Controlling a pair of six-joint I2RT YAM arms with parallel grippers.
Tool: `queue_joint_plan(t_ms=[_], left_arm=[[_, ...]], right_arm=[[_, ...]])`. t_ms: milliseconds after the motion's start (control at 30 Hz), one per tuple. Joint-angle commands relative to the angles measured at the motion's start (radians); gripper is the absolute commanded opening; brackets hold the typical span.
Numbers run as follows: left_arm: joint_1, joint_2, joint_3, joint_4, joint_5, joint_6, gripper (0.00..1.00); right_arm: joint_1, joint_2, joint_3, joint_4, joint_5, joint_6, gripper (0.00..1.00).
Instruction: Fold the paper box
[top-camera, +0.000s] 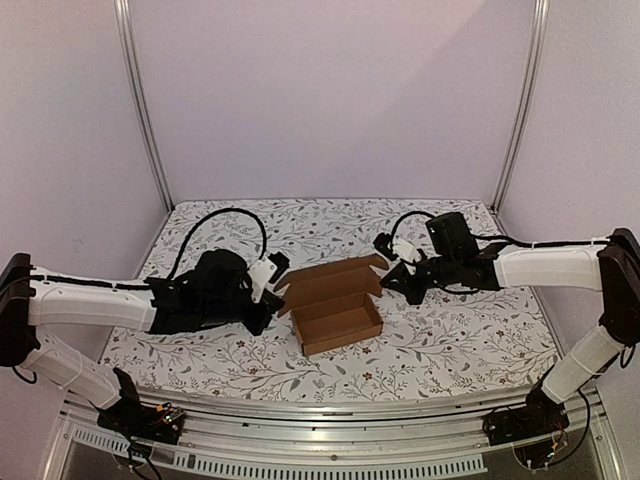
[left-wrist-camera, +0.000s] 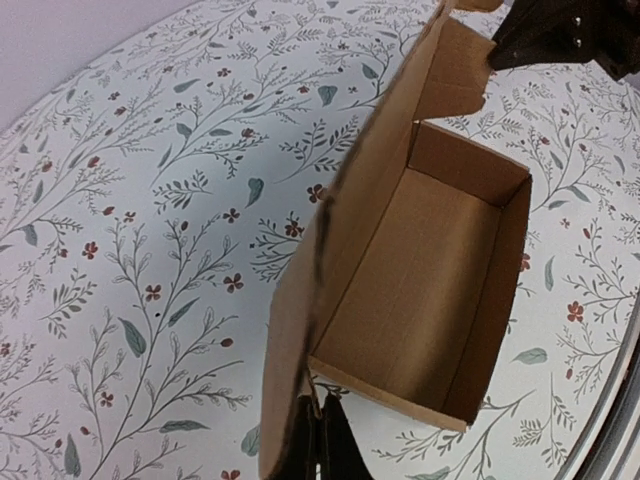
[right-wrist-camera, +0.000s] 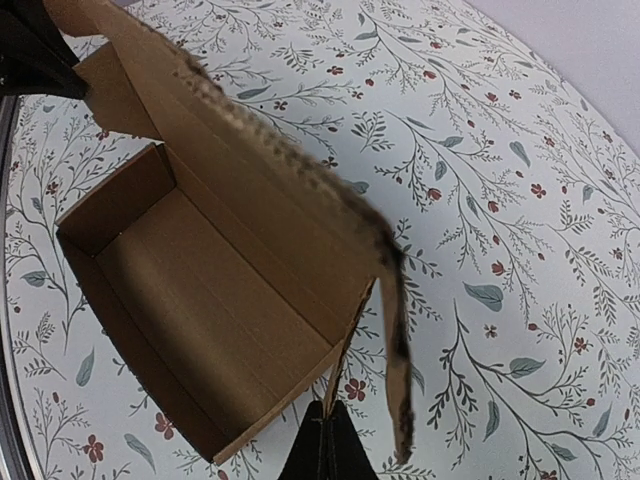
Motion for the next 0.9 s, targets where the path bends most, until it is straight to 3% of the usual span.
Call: queue_joint_plan(t_ms=[0,300,867], left_arm=[[-0.009,0.041,0.057,-0.037,-0.05,-0.06,0.0],[-0.013,0.102,0.13,-0.092,-0.066,-0.151,0.0],[-0.097,0.158,0.23,-0.213,-0.248,-0.236,0.0]], right_arm=[[0.075,-0.09,-0.056,0.038,0.186,0.071,0.0],[0.212,-0.147,-0.104,0.077,0.467,0.206,0.0],[0.385,-0.12,-0.128,0.152,0.786,0.397,0.0]])
